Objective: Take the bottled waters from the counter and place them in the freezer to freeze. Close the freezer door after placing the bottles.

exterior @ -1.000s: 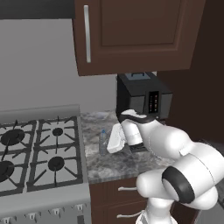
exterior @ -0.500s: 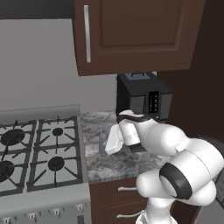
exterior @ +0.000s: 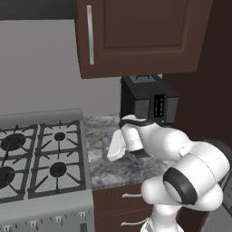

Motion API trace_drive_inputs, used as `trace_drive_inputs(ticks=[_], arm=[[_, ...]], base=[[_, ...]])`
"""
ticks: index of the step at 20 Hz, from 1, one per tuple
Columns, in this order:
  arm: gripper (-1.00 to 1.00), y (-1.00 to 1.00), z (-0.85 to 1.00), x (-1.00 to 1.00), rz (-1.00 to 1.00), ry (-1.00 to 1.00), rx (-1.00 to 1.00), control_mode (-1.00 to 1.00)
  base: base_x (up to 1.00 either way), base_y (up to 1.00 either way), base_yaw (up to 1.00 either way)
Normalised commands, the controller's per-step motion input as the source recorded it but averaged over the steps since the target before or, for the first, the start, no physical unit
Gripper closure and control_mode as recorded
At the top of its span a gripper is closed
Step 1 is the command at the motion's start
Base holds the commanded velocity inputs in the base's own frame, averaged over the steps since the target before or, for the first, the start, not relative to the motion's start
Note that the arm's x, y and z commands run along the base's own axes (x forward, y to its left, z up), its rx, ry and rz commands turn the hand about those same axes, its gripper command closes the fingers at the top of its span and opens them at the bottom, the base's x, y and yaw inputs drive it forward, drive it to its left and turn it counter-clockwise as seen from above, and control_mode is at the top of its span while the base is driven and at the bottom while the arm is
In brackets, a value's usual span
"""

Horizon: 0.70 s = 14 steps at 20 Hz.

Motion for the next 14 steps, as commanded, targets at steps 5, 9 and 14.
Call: trace_drive_inputs(ticks=[5,9,14], arm=[[-1.00,0.10,-0.09,0.00,0.00,0.00,0.00,-1.00],[1.00,0.01,-0.04,0.00,0.00,0.00,0.00,-1.00],[1.00,0.00,0.00,0.00,0.00,0.00,0.00,-1.00]], base=[[0.00,0.00,0.00],[0.00,0.00,0.00],[0.00,0.00,0.00]])
